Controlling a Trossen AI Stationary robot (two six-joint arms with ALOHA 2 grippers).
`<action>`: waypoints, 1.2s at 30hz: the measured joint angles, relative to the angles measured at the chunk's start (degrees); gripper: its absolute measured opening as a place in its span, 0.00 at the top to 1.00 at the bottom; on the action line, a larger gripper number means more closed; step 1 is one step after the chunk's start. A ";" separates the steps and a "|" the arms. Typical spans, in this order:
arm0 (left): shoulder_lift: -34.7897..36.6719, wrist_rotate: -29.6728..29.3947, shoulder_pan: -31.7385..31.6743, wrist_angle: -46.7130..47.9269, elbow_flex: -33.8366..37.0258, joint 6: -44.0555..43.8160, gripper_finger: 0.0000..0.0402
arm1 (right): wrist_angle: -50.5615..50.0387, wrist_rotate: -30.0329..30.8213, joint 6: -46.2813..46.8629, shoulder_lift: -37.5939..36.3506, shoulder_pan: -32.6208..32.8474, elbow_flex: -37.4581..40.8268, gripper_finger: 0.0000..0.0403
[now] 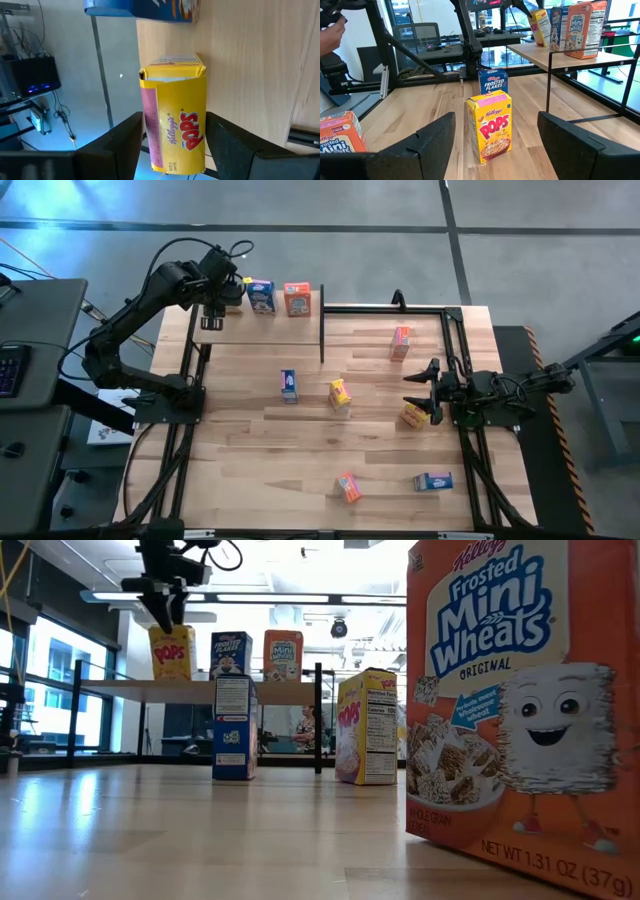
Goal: Stack cereal on shelf
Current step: Put the bottom left yellow cereal box on the shelf, then put the right yellow cereal box on the shelf aligned with the other yellow cereal box
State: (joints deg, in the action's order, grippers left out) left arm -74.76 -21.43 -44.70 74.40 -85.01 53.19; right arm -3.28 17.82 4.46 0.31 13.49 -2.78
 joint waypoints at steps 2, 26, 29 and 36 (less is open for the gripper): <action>0.00 0.21 -0.29 -0.48 0.00 0.02 0.48 | -0.01 0.00 -0.01 -0.01 0.01 -0.01 0.32; 0.00 -2.61 -1.17 -4.06 0.00 0.91 0.38 | 0.00 0.00 -0.01 -0.01 -0.01 -0.01 0.32; 0.00 -2.70 -1.17 -4.10 0.00 0.96 0.38 | 0.01 0.00 -0.01 0.01 -0.01 0.00 0.32; 0.00 -3.34 -1.17 -4.08 0.00 0.01 0.38 | 0.00 0.00 0.01 0.00 0.00 0.00 0.32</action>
State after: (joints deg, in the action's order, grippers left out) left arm -74.76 -24.77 -45.87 70.32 -85.01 53.20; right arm -3.28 17.82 4.47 0.31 13.49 -2.78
